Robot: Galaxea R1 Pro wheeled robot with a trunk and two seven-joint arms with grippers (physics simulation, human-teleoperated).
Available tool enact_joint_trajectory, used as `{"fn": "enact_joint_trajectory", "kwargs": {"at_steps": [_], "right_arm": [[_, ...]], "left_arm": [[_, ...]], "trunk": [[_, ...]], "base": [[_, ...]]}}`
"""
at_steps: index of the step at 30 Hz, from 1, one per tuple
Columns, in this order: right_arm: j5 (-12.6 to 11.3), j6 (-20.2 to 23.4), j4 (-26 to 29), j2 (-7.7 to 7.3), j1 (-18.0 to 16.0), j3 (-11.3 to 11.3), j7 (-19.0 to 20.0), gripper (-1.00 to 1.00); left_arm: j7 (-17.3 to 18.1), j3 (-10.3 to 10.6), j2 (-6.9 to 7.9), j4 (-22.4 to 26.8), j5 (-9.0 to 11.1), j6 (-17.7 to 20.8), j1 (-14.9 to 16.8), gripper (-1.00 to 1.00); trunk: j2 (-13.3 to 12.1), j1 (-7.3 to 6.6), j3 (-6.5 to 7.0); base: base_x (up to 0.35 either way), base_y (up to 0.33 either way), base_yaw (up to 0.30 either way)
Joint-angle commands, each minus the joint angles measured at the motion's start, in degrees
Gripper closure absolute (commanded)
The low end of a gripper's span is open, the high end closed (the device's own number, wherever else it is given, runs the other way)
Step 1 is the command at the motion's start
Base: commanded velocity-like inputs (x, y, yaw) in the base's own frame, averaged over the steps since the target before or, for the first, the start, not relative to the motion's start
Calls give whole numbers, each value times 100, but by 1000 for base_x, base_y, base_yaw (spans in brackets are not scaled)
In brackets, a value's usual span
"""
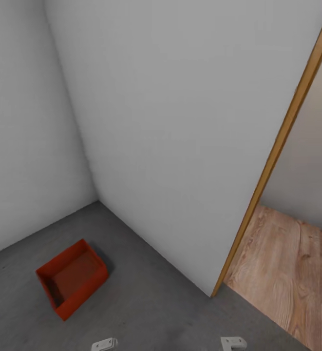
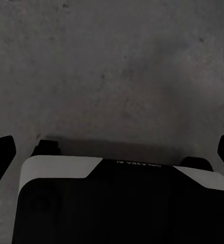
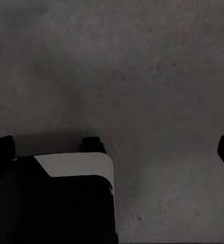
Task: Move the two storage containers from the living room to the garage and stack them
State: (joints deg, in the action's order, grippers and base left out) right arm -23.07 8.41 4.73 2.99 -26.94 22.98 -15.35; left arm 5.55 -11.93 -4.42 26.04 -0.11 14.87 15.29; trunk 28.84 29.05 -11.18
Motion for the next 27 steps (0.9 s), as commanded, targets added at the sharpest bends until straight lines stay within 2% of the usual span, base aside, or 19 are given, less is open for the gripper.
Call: {"fn": "enact_joint_trajectory", "kwargs": {"at_steps": [1,27], "right_arm": [[-40,38,11,2,-4,49,-30,-100],[-40,38,11,7,-4,49,-30,-100]], "left_arm": [[30,-42,-6,15,-3,43,-1,-100],[25,-46,-2,15,2,42,-3,-100]], "trunk": [[10,2,-10],[10,2,-10]], "base": [[0,0,-282],[0,0,-282]]}}
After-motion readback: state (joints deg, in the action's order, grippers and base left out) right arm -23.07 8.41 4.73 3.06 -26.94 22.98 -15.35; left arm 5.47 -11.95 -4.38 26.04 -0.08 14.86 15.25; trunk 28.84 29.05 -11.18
